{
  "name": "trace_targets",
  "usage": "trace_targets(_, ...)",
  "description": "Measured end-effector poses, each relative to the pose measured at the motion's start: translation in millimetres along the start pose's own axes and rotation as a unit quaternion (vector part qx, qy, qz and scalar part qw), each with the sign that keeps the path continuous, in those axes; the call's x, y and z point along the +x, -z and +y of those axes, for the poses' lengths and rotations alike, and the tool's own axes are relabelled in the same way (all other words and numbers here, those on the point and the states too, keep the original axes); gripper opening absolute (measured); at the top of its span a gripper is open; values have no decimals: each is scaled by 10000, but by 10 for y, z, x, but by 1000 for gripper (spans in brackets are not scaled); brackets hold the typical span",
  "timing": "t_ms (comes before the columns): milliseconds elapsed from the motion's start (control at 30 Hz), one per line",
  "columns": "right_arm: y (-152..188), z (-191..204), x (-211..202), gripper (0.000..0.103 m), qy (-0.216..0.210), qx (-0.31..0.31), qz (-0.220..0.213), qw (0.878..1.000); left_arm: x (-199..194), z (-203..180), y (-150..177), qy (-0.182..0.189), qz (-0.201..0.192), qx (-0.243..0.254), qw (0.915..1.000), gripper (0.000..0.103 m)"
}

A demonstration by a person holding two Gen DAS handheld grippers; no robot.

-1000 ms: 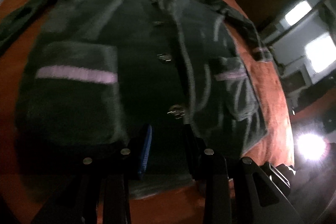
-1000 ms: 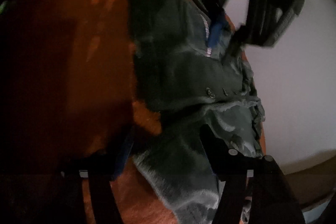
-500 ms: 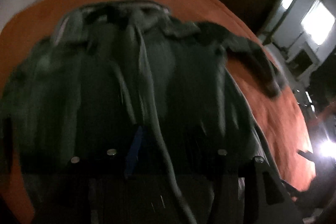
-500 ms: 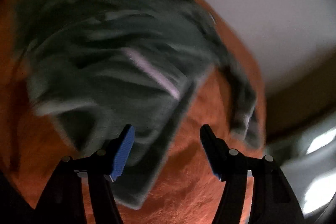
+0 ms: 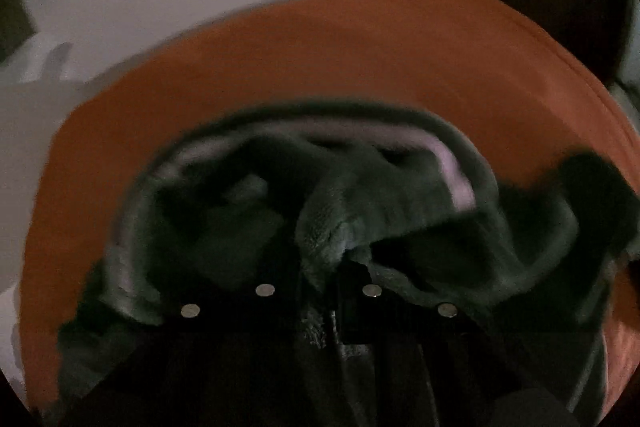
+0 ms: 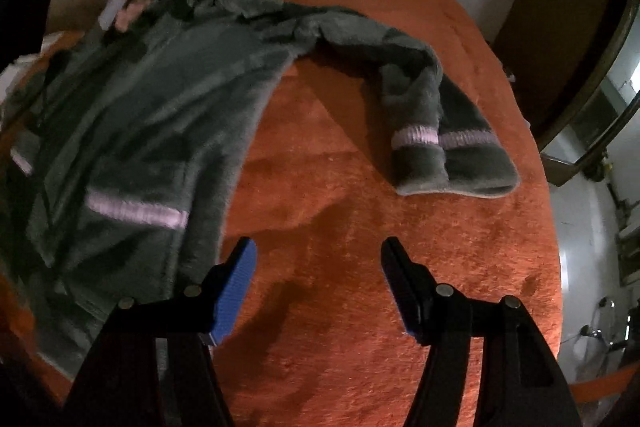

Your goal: Fold clothes

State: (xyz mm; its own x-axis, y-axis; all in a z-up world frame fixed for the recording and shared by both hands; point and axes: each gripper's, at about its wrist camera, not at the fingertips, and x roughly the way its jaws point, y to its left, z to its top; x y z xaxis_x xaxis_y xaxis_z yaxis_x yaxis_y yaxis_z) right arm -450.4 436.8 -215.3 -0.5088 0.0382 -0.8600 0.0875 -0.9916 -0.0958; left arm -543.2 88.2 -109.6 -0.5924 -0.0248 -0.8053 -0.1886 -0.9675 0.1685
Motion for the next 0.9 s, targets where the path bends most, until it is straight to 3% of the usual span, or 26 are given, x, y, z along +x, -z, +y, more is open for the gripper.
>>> trace_targets(100, -19, -85, 97, 63, -95, 132, 100, 9998, 145, 275, -181, -124, 131, -671, 9976, 12)
trace_targets(200, -1, -132, 155, 63, -183, 200, 188, 9995, 279, 238, -285, -471, 187, -465, 9976, 13)
trace_targets(333, 70, -170, 249, 63, -248, 180, 386, 9988, 543, 94, -178, -138, 1200, -129, 9926, 20)
trace_targets(400, 93, -210, 277, 63, -338, 300, 479, 9978, 483, 54, -138, -175, 1187, 22, 9928, 28)
trace_targets(467, 110, -231, 236, 63, -465, 441, 492, 9967, 422, 124, -125, -12, 1313, -174, 9912, 31)
trace_targets(567, 172, -182, 115, 63, -783, 522, 492, 9943, 258, 428, -127, 617, 1620, -996, 9798, 31)
trace_targets(667, 321, 17, -6, 63, -1336, 331, 604, 9886, 104, 673, -68, 1196, 2217, -1480, 9564, 36)
trace_targets(733, 452, 137, -25, 63, -1691, 254, 809, 9819, -217, 850, 43, 1158, 2062, -1750, 9557, 36)
trace_targets(767, 528, 161, -23, 63, -1804, 298, 908, 9789, -492, 910, 150, 1269, 1848, -1716, 9593, 36)
trace_targets(900, 816, 103, 44, 63, -2166, 842, 1289, 9640, -1504, 834, 811, 1827, 1089, -1241, 9692, 41)
